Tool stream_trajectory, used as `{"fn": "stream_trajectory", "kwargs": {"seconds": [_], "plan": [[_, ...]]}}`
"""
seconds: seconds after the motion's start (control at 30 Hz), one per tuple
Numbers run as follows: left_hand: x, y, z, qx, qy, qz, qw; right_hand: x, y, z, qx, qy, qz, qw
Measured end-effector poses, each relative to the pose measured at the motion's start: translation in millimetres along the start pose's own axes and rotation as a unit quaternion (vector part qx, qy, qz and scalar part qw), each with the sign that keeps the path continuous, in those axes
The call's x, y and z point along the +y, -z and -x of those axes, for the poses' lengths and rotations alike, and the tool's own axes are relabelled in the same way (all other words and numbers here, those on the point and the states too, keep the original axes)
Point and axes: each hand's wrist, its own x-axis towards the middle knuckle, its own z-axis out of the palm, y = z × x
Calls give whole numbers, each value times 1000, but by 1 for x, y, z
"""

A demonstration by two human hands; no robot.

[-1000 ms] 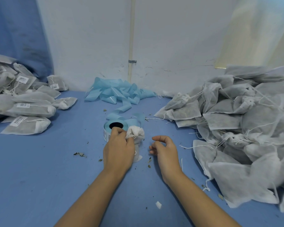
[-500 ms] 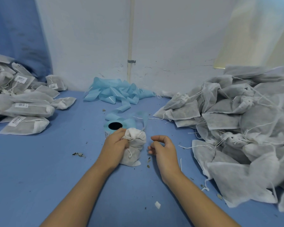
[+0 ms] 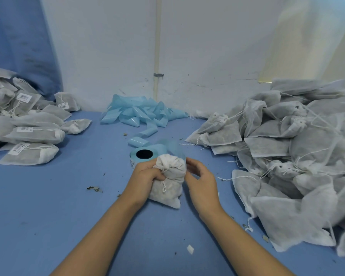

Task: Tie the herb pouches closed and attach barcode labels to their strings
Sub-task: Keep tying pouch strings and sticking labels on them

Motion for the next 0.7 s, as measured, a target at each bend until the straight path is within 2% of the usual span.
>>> {"fn": "stream_trajectory", "kwargs": {"seconds": [0.2,0.37,0.7], "plan": [[-3,4,-2,11,15,-20,1000,0,0,-2,5,3,-28,1000],[-3,3,-1,14,27,-18,999,-2,0,1,-44,12,-26,999],[-2,2,-2,27,21,-6,999,-3,2,-2,-8,-4,-87,996]]}}
